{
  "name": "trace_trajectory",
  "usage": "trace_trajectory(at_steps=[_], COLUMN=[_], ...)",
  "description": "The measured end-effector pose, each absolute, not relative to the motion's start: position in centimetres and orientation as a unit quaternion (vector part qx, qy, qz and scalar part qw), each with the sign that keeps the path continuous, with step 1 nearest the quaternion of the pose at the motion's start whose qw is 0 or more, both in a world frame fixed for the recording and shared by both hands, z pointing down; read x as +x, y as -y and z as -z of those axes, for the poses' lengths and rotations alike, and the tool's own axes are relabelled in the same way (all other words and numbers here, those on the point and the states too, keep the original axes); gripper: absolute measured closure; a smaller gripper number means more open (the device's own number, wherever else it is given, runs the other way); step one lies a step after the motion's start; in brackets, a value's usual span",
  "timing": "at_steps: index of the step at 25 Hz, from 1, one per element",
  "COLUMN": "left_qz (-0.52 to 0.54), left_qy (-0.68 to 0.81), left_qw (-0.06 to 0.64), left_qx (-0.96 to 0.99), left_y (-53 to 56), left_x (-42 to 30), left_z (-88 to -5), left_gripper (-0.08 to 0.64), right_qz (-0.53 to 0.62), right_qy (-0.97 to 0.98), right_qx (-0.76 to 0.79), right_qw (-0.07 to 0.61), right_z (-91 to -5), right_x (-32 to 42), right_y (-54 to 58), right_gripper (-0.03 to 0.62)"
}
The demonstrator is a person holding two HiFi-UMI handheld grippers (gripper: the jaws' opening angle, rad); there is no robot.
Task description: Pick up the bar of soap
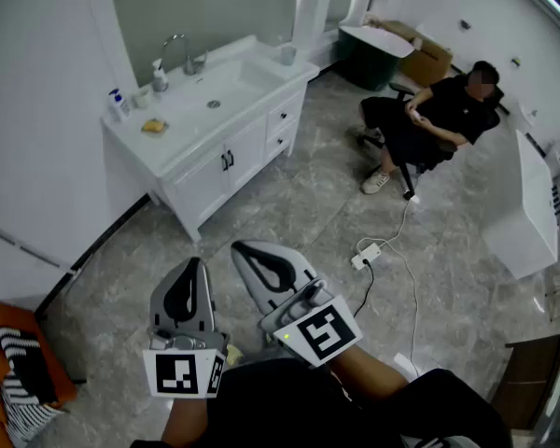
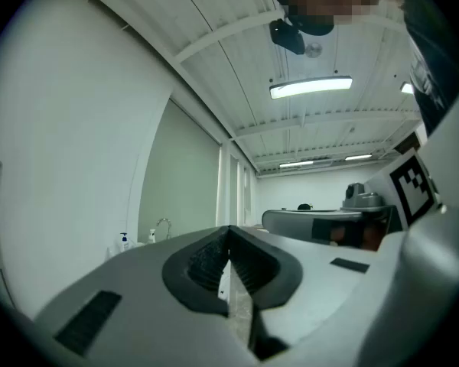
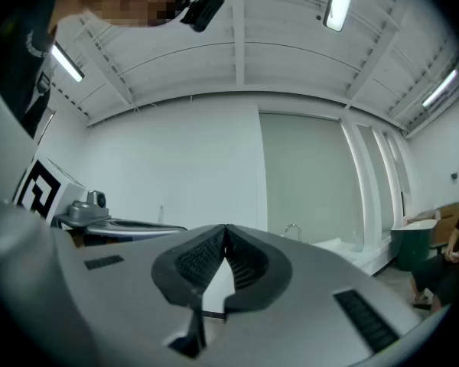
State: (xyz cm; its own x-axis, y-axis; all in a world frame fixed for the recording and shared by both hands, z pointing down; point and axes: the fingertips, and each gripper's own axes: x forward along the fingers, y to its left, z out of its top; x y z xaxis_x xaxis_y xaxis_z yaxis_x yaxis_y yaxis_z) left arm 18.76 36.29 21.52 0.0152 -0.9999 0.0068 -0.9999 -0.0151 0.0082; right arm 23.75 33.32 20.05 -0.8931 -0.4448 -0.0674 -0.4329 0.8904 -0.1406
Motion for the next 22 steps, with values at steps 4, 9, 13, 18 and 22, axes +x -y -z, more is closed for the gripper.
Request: trace_trajectory(at_steps=[4,9,13,18,22], left_qz=[0.025,0.020,0.021,0.018,0.023], left_qy=[0.677,0.687,0.691,0.692,0.697], left_qw=[-0.018,-0.017,-0.025,-0.022,-0.022], left_qx=[0.735,0.726,0.722,0.722,0.716], left_y=[-32.5,-32.9,-33.6,-34.8,-35.6], left_x=[15.4,13.9,13.3,13.0,11.4], left_z=[-22.7,-23.1,-22.7,-23.1,-22.9], left_gripper=[0.554,0.554,0.554,0.554,0.554], right_qz=[-0.012,-0.028,-0.033,-0.018,-0.017], right_qy=[-0.965,-0.965,-0.966,-0.969,-0.968], right_qx=[-0.257,-0.259,-0.256,-0.243,-0.250], right_qw=[0.041,0.034,0.032,0.043,0.032], right_z=[-21.5,-22.2,-22.3,-22.3,-22.7], right_x=[21.6,21.5,21.4,21.7,20.8], right_y=[-29.1,-28.2,-28.2,-28.5,-28.6], right_gripper=[0.584,0.584,0.584,0.584,0.584])
